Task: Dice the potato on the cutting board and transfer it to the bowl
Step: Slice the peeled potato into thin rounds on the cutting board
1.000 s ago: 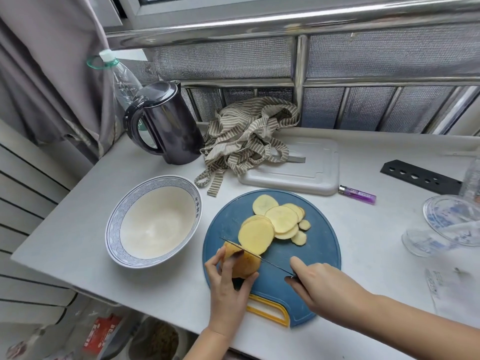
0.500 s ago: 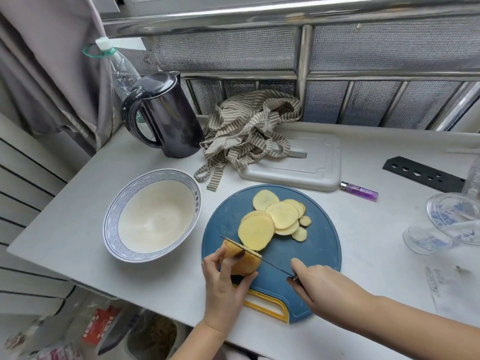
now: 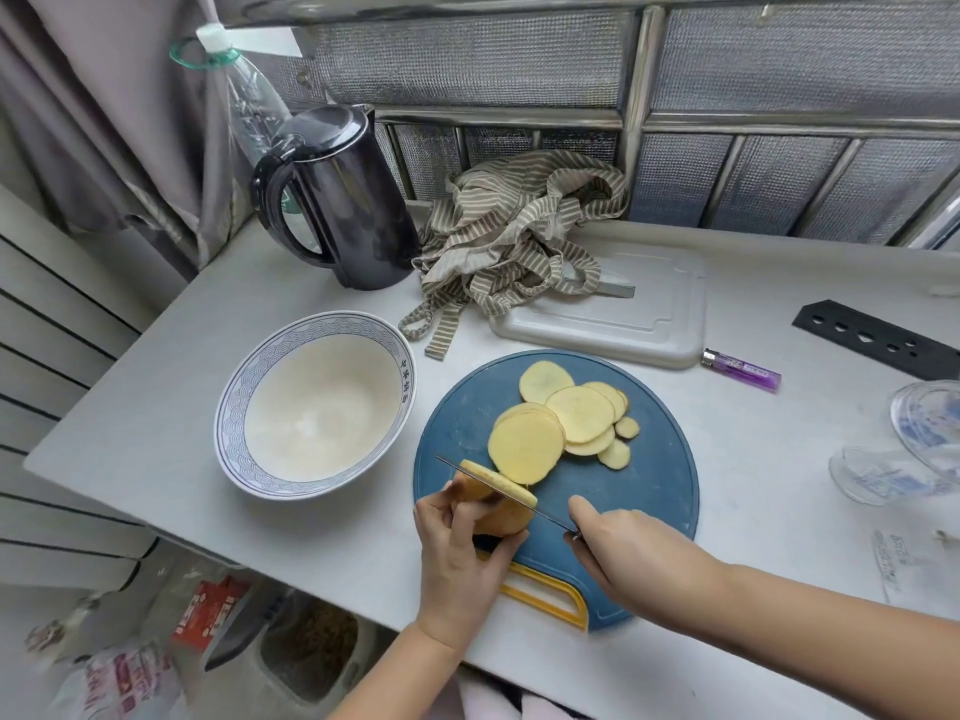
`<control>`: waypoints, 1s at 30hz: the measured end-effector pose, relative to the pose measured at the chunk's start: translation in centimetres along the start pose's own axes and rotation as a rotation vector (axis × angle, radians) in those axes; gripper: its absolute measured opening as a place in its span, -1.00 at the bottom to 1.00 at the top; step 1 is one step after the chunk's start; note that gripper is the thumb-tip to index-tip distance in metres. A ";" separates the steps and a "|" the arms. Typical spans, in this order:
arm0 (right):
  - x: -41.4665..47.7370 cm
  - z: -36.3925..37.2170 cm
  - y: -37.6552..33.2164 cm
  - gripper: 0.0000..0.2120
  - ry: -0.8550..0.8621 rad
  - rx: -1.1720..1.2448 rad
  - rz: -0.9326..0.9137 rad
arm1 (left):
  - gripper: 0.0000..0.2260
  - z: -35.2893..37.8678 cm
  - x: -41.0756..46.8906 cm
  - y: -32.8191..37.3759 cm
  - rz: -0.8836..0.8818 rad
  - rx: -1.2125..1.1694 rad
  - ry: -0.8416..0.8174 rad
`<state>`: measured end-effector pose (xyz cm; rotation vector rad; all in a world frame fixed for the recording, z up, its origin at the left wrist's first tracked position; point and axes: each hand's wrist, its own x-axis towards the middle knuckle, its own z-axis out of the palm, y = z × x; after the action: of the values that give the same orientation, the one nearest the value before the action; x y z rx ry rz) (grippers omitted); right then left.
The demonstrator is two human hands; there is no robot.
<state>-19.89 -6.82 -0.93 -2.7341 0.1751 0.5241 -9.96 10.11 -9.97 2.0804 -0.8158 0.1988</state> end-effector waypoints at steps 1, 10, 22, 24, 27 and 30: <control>0.5 0.1 -0.1 -0.80 0.001 0.002 -0.001 | -0.52 0.0 0.0 0.0 0.002 -0.004 0.001; 2.5 0.5 -0.7 -0.81 0.042 0.013 0.006 | -0.48 -0.1 0.1 -0.2 0.023 0.010 -0.012; -1.8 1.4 1.7 -0.78 -0.061 0.061 0.086 | -0.49 -0.3 0.2 -0.3 0.013 -0.022 -0.055; -1.6 1.5 1.7 -0.78 -0.068 0.053 0.072 | -0.39 -0.3 0.0 -0.1 0.008 -0.029 -0.050; -1.5 1.3 2.0 -0.79 -0.097 0.057 0.069 | -0.34 0.0 -0.1 0.2 -0.025 -0.039 -0.038; -1.3 0.9 2.0 -0.80 -0.119 0.049 0.068 | -0.35 0.1 -0.2 0.1 -0.019 -0.045 -0.027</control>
<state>-21.80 -8.28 -1.85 -2.6475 0.2477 0.6905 -10.23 10.11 -10.00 2.0519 -0.8098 0.1414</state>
